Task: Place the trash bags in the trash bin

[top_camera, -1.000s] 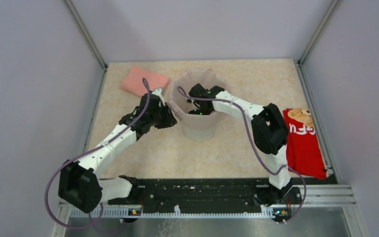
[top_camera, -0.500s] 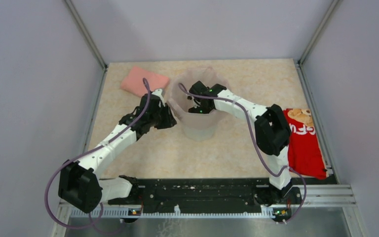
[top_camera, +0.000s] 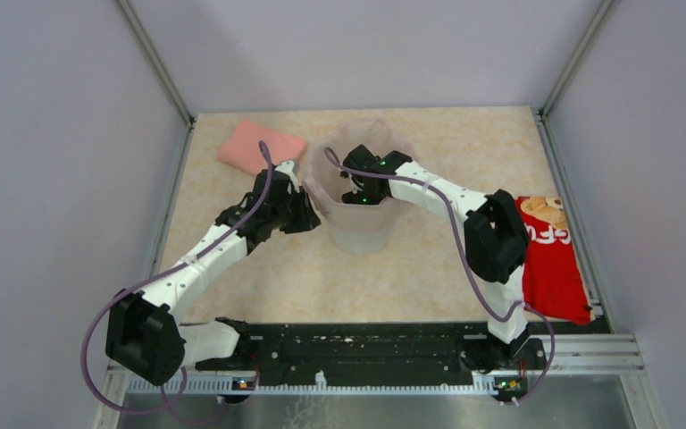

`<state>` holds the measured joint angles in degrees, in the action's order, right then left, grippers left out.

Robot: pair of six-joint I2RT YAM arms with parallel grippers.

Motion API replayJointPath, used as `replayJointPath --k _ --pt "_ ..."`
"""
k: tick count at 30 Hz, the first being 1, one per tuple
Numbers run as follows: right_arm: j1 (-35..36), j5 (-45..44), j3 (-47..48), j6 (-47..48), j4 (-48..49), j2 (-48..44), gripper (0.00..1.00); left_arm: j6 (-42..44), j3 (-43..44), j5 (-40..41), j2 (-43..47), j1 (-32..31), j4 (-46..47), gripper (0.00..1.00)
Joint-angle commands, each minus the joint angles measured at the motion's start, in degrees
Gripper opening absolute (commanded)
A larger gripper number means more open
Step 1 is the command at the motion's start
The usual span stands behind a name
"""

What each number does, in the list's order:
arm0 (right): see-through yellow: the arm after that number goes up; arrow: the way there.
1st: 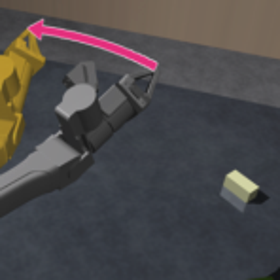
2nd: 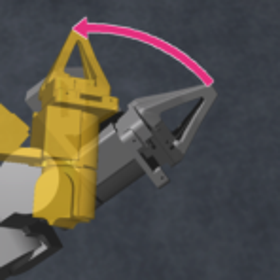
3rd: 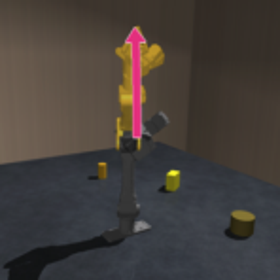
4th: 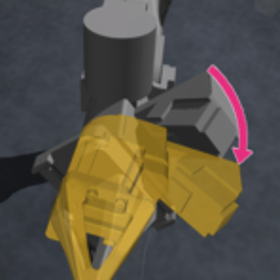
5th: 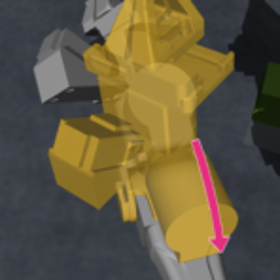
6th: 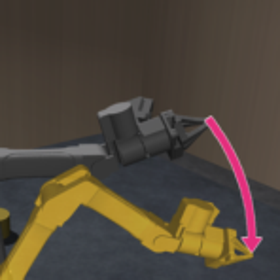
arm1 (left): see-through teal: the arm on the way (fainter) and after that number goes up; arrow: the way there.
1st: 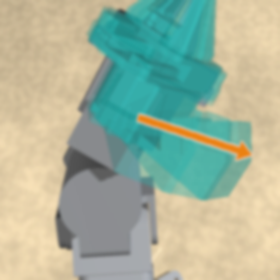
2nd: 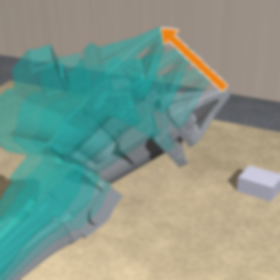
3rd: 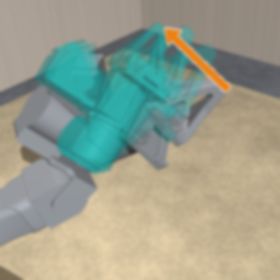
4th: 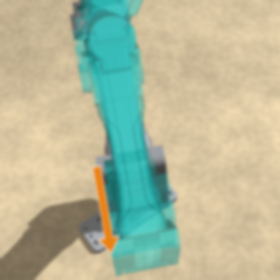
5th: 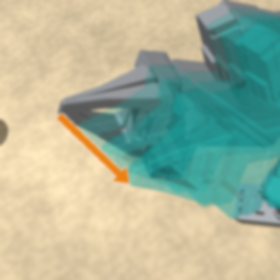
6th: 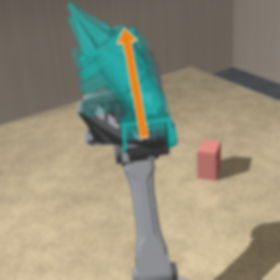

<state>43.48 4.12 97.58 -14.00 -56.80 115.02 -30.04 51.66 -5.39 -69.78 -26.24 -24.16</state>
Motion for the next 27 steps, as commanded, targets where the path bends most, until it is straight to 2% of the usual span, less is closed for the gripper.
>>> replayJointPath --k 1,17,27 --pt "0.3 -1.1 1.9 -1.0 0.2 -5.0 0.51 0.5 1.8 -1.0 0.1 0.2 2.1 0.38" --pt "0.4 -1.5 1.8 -1.2 0.1 -6.3 0.5 0.5 2.3 -1.0 -0.5 0.3 2.2 0.38" --pt "2.0 -2.2 5.9 -1.8 -1.3 -6.1 0.48 0.6 1.8 -1.0 -0.6 0.2 2.3 0.38"
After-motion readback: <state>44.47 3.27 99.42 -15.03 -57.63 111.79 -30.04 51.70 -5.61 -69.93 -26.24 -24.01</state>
